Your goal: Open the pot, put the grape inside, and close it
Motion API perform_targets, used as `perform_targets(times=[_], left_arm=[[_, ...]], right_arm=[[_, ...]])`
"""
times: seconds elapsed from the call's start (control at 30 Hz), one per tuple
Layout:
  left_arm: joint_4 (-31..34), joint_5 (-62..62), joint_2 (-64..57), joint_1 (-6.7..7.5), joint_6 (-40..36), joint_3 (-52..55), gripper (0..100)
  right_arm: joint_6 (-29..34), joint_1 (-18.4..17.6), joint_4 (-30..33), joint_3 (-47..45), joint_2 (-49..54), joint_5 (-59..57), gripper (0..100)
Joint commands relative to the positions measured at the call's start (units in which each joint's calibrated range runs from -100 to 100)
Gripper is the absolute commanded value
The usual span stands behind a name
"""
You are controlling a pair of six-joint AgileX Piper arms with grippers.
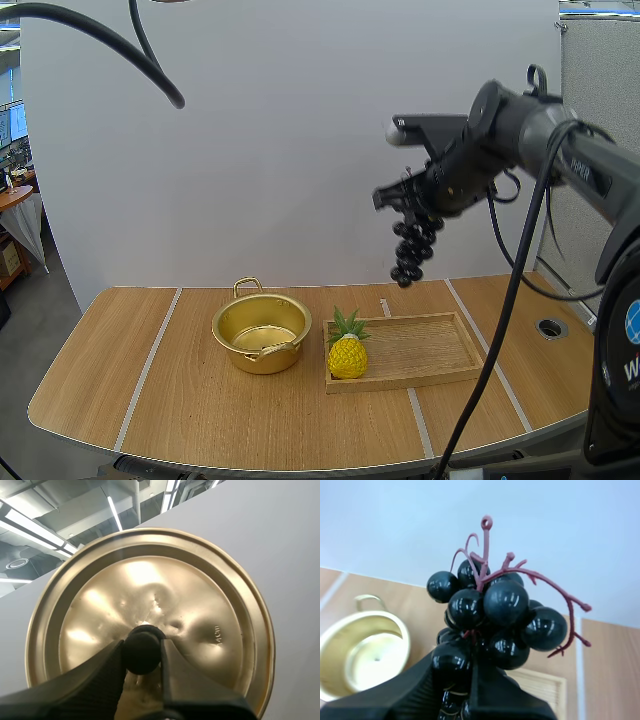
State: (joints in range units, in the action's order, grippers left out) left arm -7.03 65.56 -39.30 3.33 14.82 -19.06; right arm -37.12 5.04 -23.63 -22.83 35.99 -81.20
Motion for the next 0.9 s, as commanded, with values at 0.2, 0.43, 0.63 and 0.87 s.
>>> perform_targets(times=[0.2,0.43,0.63,0.87], left_arm=[[0.03,-1.98,-0.09,0.21,-0.58,-0.51,0],[0.03,-1.98,-0.09,0.21,-0.58,-0.51,0],[0.03,-1.98,-0.09,0.21,-0.58,-0.51,0],[0.03,-1.98,-0.09,0.21,-0.58,-0.51,0]], right_arm=[[-1.27,-5.38,-3.77,5.51,0.1,-3.06,0],[2.34,-12.38,-3.66,5.51,-4.49,-3.22,0],[3.22,-16.13,-3.57,5.51,-9.95,-1.56,0],[2.31,-18.36,-3.45,5.51,-15.68,2.87,0]])
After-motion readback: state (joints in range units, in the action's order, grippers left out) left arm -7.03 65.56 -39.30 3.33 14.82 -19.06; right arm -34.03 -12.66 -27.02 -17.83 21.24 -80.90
